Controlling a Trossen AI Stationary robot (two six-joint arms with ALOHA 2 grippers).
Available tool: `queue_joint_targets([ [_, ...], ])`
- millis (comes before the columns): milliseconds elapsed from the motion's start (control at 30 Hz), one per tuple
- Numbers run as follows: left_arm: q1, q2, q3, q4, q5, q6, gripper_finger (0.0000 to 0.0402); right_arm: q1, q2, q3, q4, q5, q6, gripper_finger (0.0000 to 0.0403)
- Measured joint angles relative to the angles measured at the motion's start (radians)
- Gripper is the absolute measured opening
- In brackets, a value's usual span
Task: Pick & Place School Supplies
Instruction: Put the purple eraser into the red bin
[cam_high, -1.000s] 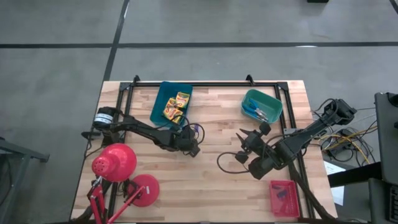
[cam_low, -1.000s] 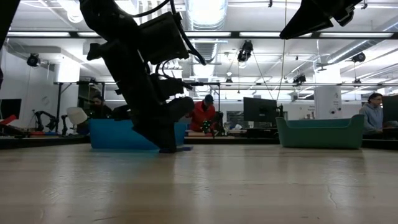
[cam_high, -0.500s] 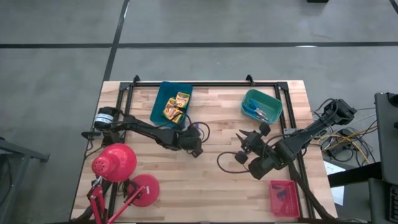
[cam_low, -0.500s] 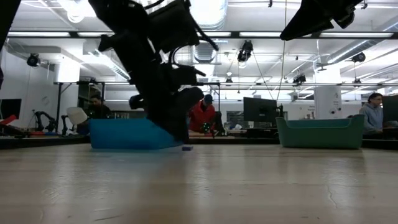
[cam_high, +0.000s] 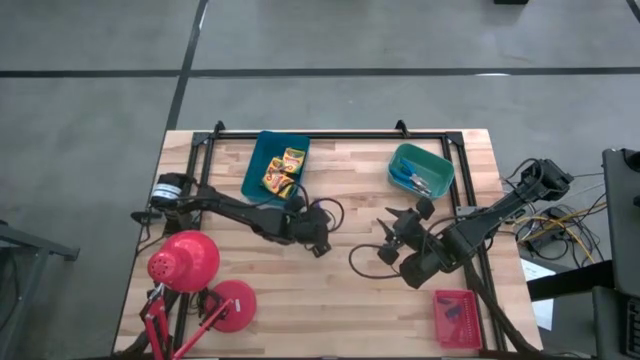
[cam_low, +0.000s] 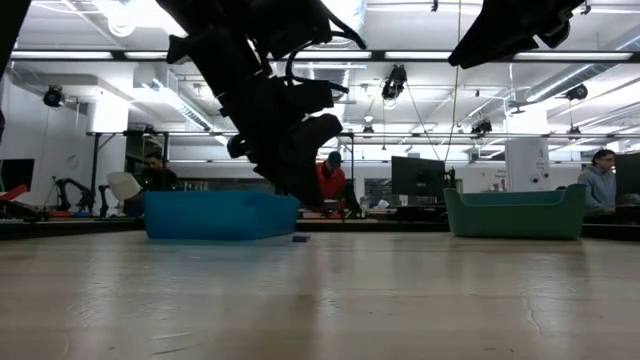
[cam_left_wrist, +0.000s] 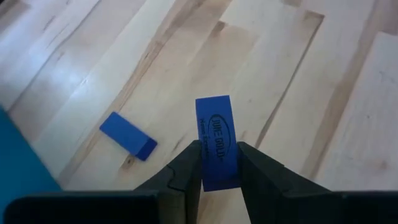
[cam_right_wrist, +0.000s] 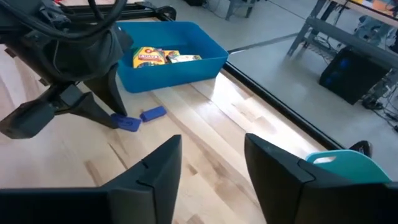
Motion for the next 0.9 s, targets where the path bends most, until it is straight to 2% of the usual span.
queue_joint_targets([
  [167,-0.015,0.0,0.014,0.002,-0.01,0.04,0.0099,0.0,0.0,0.0,0.0,-0.003,0.0,0.0199],
  [300,-0.039,0.0,0.026,0.018,-0.034,0.097,0.0099,0.0,0.0,0.0,0.001,-0.044,0.033,0.0216],
  [467,-0.074,-0.001,0.056,0.026,-0.118,0.181,0.0099,0.0,0.0,0.0,0.001,-0.045,0.05,0.0232],
  [733,-0.151,-0.001,0.118,0.045,-0.298,0.455,0.0099,0.0,0.0,0.0,0.006,-0.058,0.163,0.0233],
  [900,-0.196,-0.002,0.133,0.154,-0.421,0.648,0.0099,0.0,0.0,0.0,0.035,-0.071,0.178,0.0228],
])
